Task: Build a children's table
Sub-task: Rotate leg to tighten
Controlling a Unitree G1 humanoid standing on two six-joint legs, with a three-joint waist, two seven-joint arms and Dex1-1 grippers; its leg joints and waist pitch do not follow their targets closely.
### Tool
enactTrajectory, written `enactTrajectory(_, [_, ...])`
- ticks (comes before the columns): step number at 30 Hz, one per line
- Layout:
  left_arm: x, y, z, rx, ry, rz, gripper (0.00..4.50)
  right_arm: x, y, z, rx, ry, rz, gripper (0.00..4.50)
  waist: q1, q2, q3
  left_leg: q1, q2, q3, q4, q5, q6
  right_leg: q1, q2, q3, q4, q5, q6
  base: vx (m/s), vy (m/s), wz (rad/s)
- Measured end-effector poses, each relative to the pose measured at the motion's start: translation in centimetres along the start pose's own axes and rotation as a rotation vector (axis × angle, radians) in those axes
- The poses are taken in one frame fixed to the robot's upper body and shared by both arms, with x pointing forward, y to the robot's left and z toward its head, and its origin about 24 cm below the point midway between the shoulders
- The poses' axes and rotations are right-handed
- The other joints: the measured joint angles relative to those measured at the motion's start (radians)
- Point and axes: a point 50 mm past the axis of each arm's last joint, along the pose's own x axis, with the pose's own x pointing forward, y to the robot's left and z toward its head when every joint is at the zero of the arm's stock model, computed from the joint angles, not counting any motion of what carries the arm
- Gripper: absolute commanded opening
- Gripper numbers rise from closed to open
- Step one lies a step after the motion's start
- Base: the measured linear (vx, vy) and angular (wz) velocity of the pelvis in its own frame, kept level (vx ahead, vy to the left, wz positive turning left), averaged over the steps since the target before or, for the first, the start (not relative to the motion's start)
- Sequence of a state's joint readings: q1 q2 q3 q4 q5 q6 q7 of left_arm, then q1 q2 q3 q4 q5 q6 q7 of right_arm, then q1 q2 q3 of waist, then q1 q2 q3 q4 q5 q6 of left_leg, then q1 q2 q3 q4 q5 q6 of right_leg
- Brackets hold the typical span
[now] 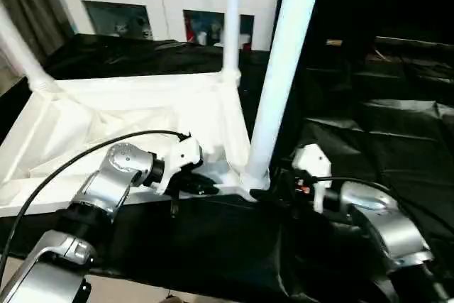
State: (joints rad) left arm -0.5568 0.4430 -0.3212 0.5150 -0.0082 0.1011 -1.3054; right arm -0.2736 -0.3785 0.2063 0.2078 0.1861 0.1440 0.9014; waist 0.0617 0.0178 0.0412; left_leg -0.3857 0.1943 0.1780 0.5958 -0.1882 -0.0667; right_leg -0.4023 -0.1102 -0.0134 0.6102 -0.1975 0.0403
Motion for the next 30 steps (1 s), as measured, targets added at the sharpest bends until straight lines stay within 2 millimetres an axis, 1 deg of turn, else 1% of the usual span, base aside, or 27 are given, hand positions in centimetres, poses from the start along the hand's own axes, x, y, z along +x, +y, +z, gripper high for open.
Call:
enactTrajectory(1, [0.0,0.0,0.0,0.000,0.000,0.000,0.03,0.1,0.0,0.2,-0.002,-0.007,0.003,4.50,0.000,-0.001,0.000,0.000,0.000,0.000,0.000,0.000,0.000,0.000,0.000,0.000,0.000,0.000,0.000,0.000,0.000,0.00])
enactTrajectory(2, [0.0,0.0,0.0,0.000,0.000,0.000,0.00,0.2,0.0,0.2,-0.001,-0.011,0.004,4.32,0.000,-0.002,0.000,0.000,0.000,0.000,0.000,0.000,0.000,0.000,0.000,0.000,0.000,0.000,0.000,0.000,0.000,0.00])
enactTrajectory(3, [0.0,0.0,0.0,0.000,0.001,0.000,0.00,0.3,0.0,0.2,0.003,-0.013,0.006,4.32,0.000,-0.003,-0.001,0.000,0.000,0.000,0.001,0.000,0.000,0.000,0.000,0.000,0.000,0.000,0.000,0.000,0.000,0.00])
enactTrajectory(5, [0.0,0.0,0.0,-0.001,0.001,0.001,0.00,0.4,0.0,0.2,0.006,-0.013,0.011,4.11,0.000,-0.003,-0.001,0.000,0.000,0.000,0.001,0.000,0.000,0.000,0.000,0.000,0.000,0.000,0.000,0.000,0.000,0.00])
enactTrajectory(6, [0.0,0.0,0.0,-0.001,0.001,0.001,0.00,0.4,0.0,0.1,0.008,-0.013,0.014,4.11,0.000,-0.003,-0.001,0.000,0.000,0.000,0.001,0.000,0.000,0.000,0.000,0.000,0.000,0.000,0.000,0.000,0.000,0.00])
enactTrajectory(7, [0.0,0.0,0.0,-0.001,0.001,0.002,0.00,0.4,0.0,0.0,0.011,-0.012,0.018,3.99,0.000,-0.003,-0.001,0.000,0.000,0.000,0.001,0.000,0.000,0.000,0.000,0.000,0.000,0.000,0.000,0.000,0.000,0.00])
enactTrajectory(8, [0.0,0.0,0.0,-0.002,0.001,0.002,0.00,0.4,0.0,-0.1,0.017,-0.008,0.022,3.78,0.000,-0.003,-0.001,0.000,0.000,0.000,0.001,0.000,0.000,0.000,0.000,0.000,0.000,0.000,0.000,0.000,0.000,0.00])
enactTrajectory(11, [0.0,0.0,0.0,-0.003,0.002,0.003,0.00,0.4,0.1,-0.2,0.023,-0.010,0.034,3.73,0.000,-0.003,0.000,0.000,0.000,0.000,0.001,0.000,0.000,0.000,0.000,0.000,0.000,0.000,0.000,0.000,0.000,0.00])
enactTrajectory(12, [0.0,0.0,0.0,-0.003,0.002,0.003,0.00,0.4,0.1,-0.2,0.024,-0.011,0.038,3.45,0.000,-0.003,0.000,0.000,0.000,0.000,0.001,0.000,0.000,0.000,0.000,0.000,0.001,0.000,0.000,0.000,0.000,0.00])
enactTrajectory(13, [0.0,0.0,0.0,-0.003,0.003,0.003,0.00,0.4,0.1,-0.2,0.026,-0.011,0.039,3.45,0.000,-0.003,-0.001,0.000,0.000,0.000,0.001,0.000,0.000,0.000,0.000,0.000,0.001,0.000,0.000,0.000,0.000,0.00])
enactTrajectory(15, [-0.1,0.0,-0.1,-0.003,0.003,0.004,0.00,0.5,0.2,-0.3,0.027,-0.013,0.046,3.29,0.000,-0.003,-0.001,0.000,0.000,0.000,0.001,0.000,0.000,0.000,0.000,0.000,0.001,0.000,0.000,0.000,0.000,0.00])
enactTrajectory(16, [-0.1,0.0,-0.1,-0.004,0.003,0.005,0.00,0.5,0.2,-0.2,0.025,-0.016,0.049,3.29,0.000,-0.003,-0.001,0.000,0.000,0.000,0.001,0.000,0.000,0.000,0.000,0.000,0.001,0.000,0.000,0.000,0.000,0.00])
enactTrajectory(17, [-0.1,0.0,-0.1,-0.005,0.003,0.006,0.00,0.6,0.2,-0.3,0.027,-0.018,0.047,3.17,0.000,-0.004,0.000,0.000,0.000,0.000,0.001,0.000,0.000,0.000,0.000,0.000,0.001,0.000,0.000,0.000,0.000,0.00])
enactTrajectory(18, [-0.1,0.1,-0.1,-0.006,0.004,0.012,0.00,0.7,0.3,-0.3,0.033,-0.020,0.038,3.17,0.000,-0.004,-0.001,0.000,0.000,0.000,0.001,0.000,0.000,0.000,0.000,0.000,0.001,0.000,0.000,0.000,0.000,0.00])
enactTrajectory(19, [-0.1,0.1,-0.1,-0.006,0.003,0.025,0.00,0.9,0.2,-0.4,0.039,-0.022,0.020,3.02,-0.001,-0.004,-0.001,0.001,0.000,0.000,0.001,0.000,0.001,0.000,0.000,0.000,0.001,0.000,0.000,0.000,0.000,0.00])
enactTrajectory(21, [0.3,0.7,0.0,-0.009,0.006,0.099,0.00,1.7,-0.4,-0.5,0.062,-0.027,-0.068,2.94,-0.005,-0.004,-0.001,0.002,0.000,0.000,0.002,0.000,0.001,0.001,0.000,0.000,0.003,0.001,-0.002,0.000,0.000,0.00])
enactTrajectory(22, [0.7,1.1,0.4,-0.006,0.009,0.138,0.00,2.0,-0.8,-0.5,0.077,-0.031,-0.128,2.85,-0.004,-0.005,-0.001,0.002,0.000,0.000,0.002,0.001,0.000,0.001,0.000,0.000,0.003,0.002,-0.004,0.000,0.000,0.00])
enactTrajectory(23, [1.3,1.5,0.7,-0.010,0.010,0.179,0.00,2.3,-1.4,-0.5,0.097,-0.032,-0.193,2.81,-0.005,-0.006,-0.001,0.002,0.000,0.000,0.002,0.001,-0.001,0.001,0.000,0.001,0.002,0.004,-0.006,0.000,0.000,0.00])
enactTrajectory(26, [2.9,1.8,1.5,-0.036,-0.011,0.229,0.00,2.6,-1.9,-0.8,0.152,-0.046,-0.306,2.77,-0.004,-0.006,-0.002,0.003,-0.001,0.000,0.003,0.001,-0.001,0.003,-0.001,0.001,0.001,0.004,-0.007,0.000,0.000,0.00])
enactTrajectory(29, [4.8,3.0,2.7,-0.068,-0.002,0.361,0.00,4.0,-3.3,-0.4,0.217,-0.051,-0.524,2.75,-0.005,-0.006,-0.002,0.002,-0.001,-0.001,0.003,0.002,-0.002,0.002,-0.001,0.001,0.001,0.008,-0.006,0.000,0.000,0.00])
enactTrajectory(30, [5.3,3.0,3.0,-0.072,-0.005,0.379,0.00,4.1,-3.5,-0.4,0.225,-0.046,-0.563,2.75,-0.004,-0.006,-0.002,0.002,-0.001,-0.001,0.003,0.002,-0.002,0.002,-0.001,0.001,0.001,0.008,-0.006,0.000,0.000,0.00])
